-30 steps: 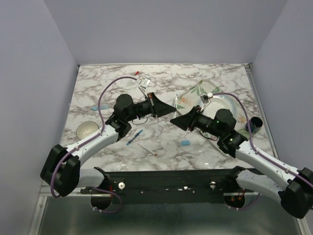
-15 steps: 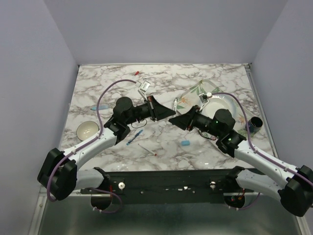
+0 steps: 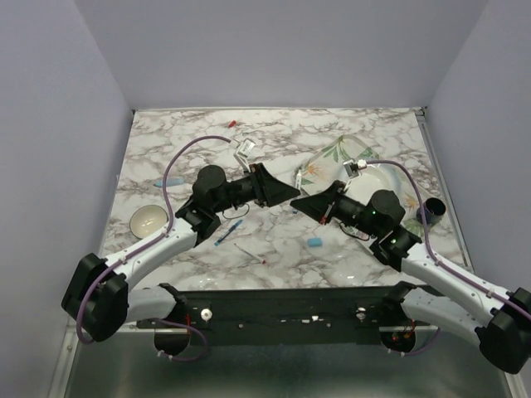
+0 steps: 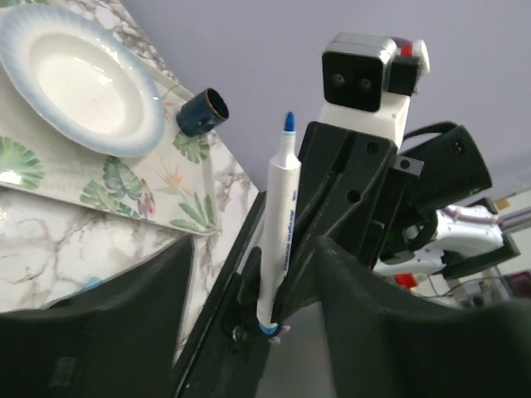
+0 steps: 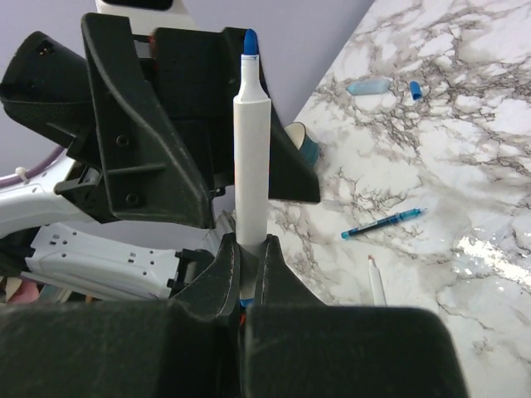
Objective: Insert the pens into the pen caps
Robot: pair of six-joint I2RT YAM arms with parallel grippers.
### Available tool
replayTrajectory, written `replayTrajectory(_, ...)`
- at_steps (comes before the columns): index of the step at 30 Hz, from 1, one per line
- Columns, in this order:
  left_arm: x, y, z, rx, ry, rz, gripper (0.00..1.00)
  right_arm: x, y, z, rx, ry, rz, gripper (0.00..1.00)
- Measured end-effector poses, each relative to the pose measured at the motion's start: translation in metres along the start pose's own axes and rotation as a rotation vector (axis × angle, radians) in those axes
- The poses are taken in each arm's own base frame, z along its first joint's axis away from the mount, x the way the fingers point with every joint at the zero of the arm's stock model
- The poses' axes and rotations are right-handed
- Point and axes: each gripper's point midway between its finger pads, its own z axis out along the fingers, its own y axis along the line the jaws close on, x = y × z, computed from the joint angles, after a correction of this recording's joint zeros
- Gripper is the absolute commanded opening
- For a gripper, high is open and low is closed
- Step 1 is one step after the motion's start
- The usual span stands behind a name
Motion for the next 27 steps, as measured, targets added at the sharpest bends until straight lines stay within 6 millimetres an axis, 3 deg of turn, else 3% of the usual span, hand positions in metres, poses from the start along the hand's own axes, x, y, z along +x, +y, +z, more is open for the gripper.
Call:
replayTrajectory(2,0.000,0.005,-0.002,-0.032,-0.008,0.004,0.85,-0.001,0.002,-0.003,-0.007,-0.008,-0.004,0.01)
replayTrajectory(7,-0.012,0.015,-0.011,-0.155,-0.068,0.015,0.88,-0.008,0.009,-0.014,-0.012,-0.051,-0.028,0.01)
replayTrajectory(12,-0.056,0.038,-0.031,-0.438,-0.216,-0.018,0.86,-0.016,0.008,-0.025,0.028,-0.090,-0.054,0.01)
replayTrajectory(16,-0.107,0.088,-0.082,-0.758,-0.384,-0.095,0.79,-0.017,0.004,-0.034,0.067,-0.105,-0.073,0.01)
replayTrajectory(19,-0.139,0.153,-0.147,-1.066,-0.495,-0.189,0.73,-0.018,0.003,-0.041,0.083,-0.118,-0.089,0.01)
replayTrajectory(22,-0.133,0.216,-0.199,-1.368,-0.478,-0.264,0.72,-0.020,0.004,-0.050,0.093,-0.136,-0.106,0.01)
replayTrajectory(27,-0.102,0.275,-0.230,-1.688,-0.305,-0.314,0.63,-0.023,0.005,-0.061,0.109,-0.161,-0.135,0.01)
